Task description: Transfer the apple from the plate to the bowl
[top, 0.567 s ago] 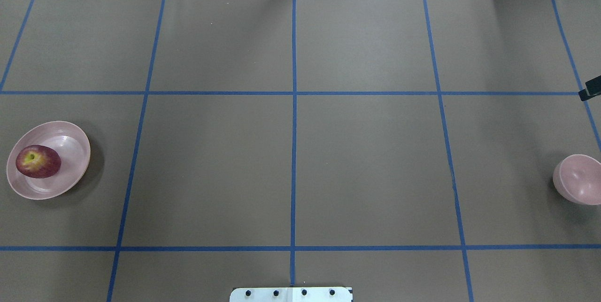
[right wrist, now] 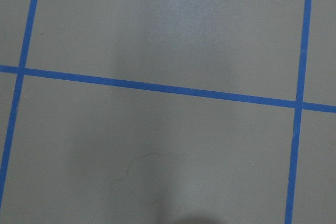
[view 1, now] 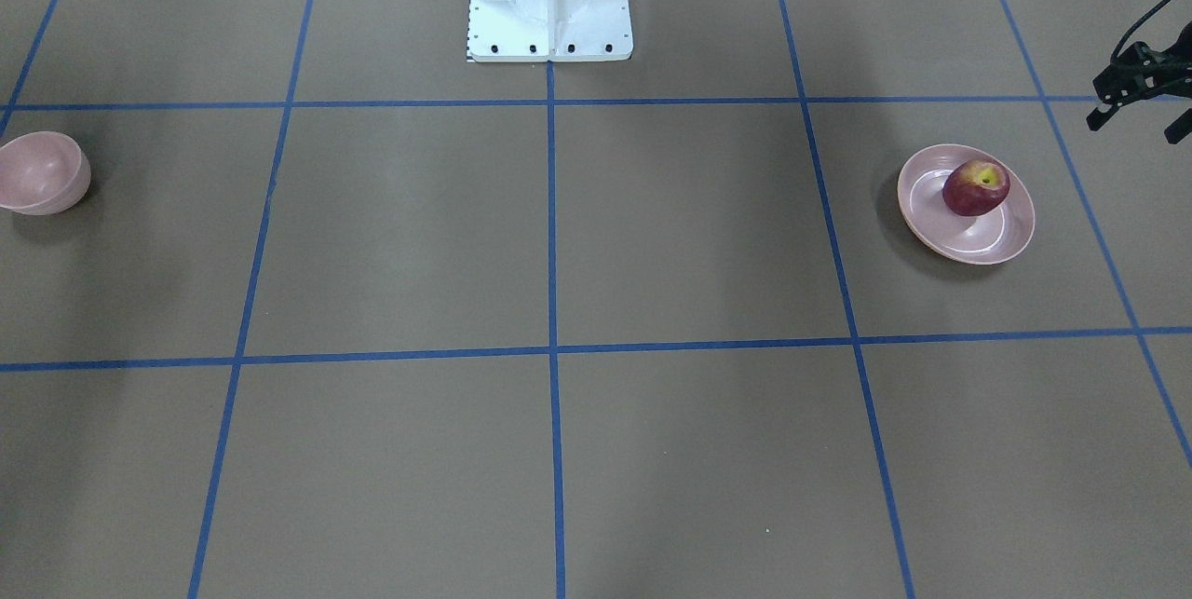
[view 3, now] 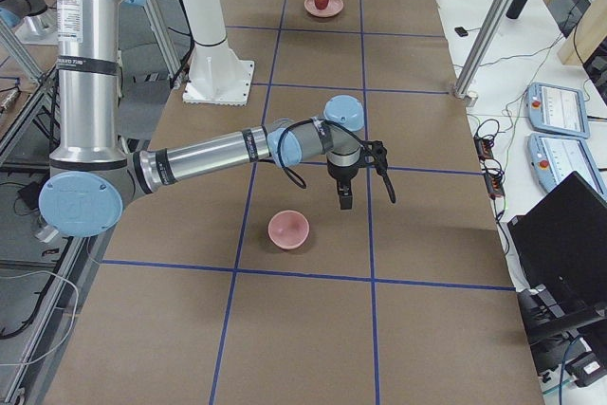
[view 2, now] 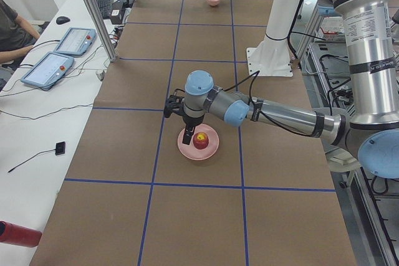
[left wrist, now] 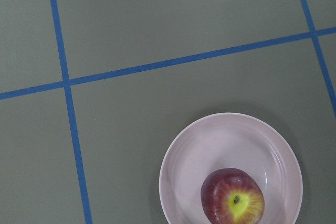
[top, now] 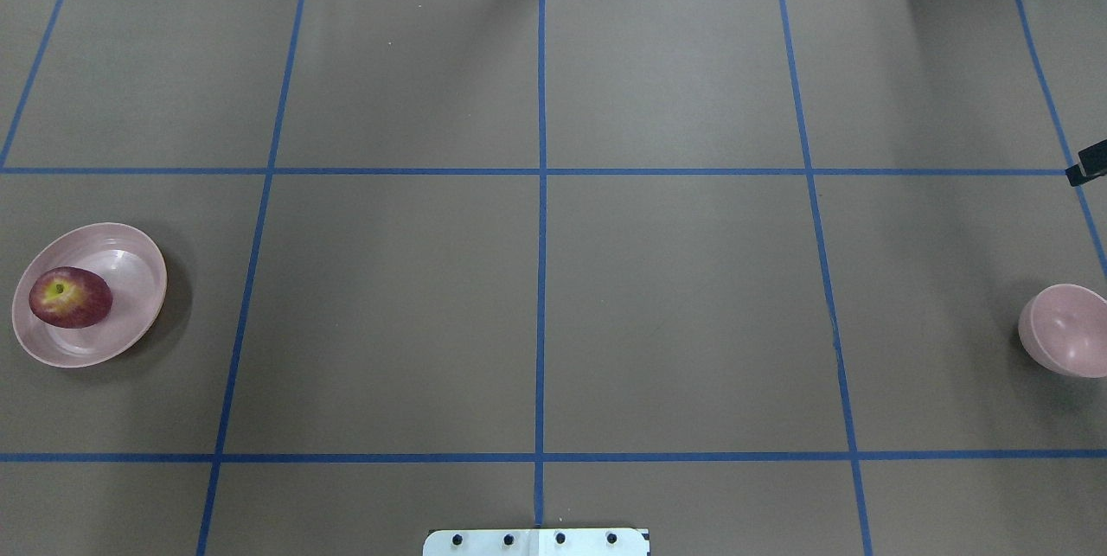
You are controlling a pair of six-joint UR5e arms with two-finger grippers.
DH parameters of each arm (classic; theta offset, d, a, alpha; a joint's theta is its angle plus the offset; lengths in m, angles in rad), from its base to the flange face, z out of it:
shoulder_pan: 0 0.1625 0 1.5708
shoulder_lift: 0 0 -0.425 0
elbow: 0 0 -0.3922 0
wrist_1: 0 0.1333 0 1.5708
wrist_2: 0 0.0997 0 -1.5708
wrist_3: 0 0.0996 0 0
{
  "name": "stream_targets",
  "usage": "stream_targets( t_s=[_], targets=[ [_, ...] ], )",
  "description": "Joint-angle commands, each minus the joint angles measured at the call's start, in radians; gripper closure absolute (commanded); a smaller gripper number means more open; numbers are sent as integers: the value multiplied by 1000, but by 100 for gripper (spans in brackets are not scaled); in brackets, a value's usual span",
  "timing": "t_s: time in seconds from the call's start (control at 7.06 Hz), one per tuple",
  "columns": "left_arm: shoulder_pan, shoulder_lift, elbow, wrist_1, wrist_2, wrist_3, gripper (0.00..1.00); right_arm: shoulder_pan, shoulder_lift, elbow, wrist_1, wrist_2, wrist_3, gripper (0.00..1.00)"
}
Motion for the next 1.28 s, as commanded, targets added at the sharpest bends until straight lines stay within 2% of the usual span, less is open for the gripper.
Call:
stream_targets(
  t_s=[0.0, 1.13],
  targets=[
    [0, 3, -3, 0, 1, 0, 2, 0, -7, 2, 0, 1, 0, 0],
    [2, -2, 5, -1, 24, 6, 2, 0, -29, -6, 0, 5, 0, 0]
  ],
)
